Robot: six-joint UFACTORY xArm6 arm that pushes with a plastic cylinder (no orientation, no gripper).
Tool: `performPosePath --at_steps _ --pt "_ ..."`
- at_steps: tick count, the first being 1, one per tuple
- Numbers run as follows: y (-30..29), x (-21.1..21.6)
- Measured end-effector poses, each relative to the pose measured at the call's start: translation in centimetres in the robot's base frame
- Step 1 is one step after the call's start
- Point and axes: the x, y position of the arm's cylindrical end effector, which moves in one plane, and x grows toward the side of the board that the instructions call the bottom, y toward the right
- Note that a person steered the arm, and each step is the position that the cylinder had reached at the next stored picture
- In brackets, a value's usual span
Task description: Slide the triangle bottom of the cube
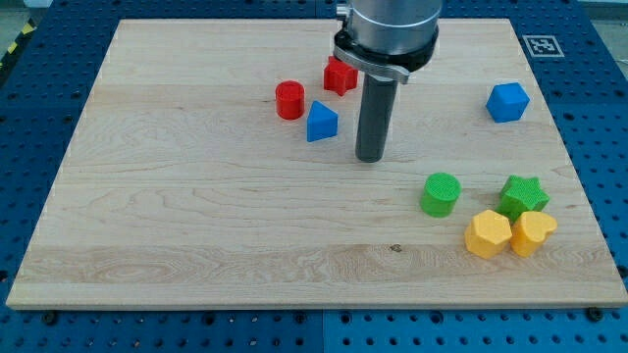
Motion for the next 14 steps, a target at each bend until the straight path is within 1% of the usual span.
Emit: performPosePath --at_steps 2,3,5,6,7,8,9,10,11,12,13,14 --pt "-9.1 -0.1" --pt "-9.5 -1.7" --pt "-3.1 -2.1" --pt "-5.7 -2.6" --pt "-7.4 -6.7" --pt "-4.5 -7.4" --pt "-3.3 -4.9" --pt "-5.1 -2.6" --pt "-2.5 -2.0" --pt "2.2 -2.0" --pt "3.2 -2.0" --pt "5.6 -2.0"
